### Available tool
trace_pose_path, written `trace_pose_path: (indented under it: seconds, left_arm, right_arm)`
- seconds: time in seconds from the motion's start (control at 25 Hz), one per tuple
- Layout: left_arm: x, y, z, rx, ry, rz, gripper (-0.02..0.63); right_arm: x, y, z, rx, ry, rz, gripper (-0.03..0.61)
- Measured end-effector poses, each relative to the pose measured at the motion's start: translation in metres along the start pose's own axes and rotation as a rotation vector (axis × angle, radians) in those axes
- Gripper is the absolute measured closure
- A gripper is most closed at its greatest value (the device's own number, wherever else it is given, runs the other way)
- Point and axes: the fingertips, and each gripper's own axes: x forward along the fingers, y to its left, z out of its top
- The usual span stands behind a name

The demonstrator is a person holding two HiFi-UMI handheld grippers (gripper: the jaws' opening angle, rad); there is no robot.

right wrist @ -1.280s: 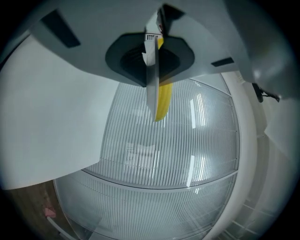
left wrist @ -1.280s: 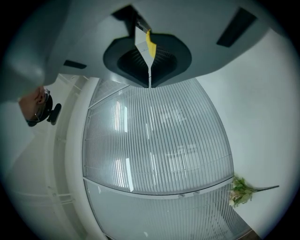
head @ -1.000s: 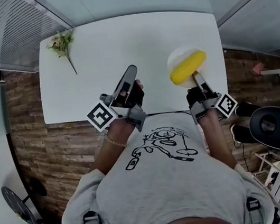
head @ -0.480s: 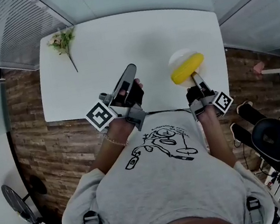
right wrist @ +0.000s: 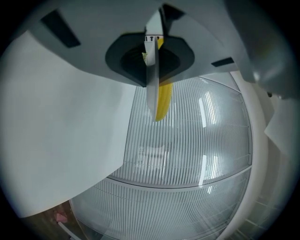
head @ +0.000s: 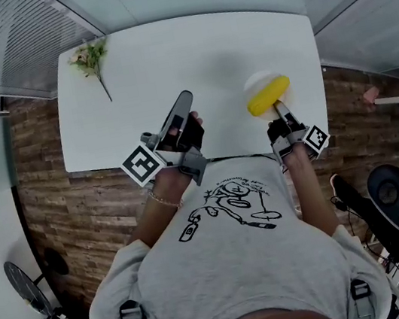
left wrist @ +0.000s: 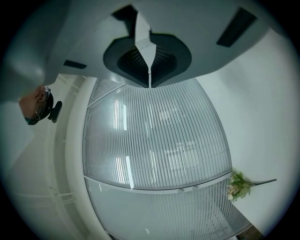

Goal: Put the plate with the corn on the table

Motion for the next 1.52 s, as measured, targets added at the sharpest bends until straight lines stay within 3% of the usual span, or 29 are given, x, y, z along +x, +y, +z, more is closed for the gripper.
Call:
trace_pose_path:
  seconds: [1.12,1.52]
  left_arm:
    - [0.000,-0.003,0.002,-0.017,-0.014,-0.012,0.584]
    - [0.000,-0.004,0.003,-0.024,-0.024,-0.011,0.584]
  right_arm:
    - [0.016,-0.086,-0.001,0.063,0.049,-0.073,0.551]
    - [0.025,-0.103,-0.009,0.084,0.087,-0.055,0.551]
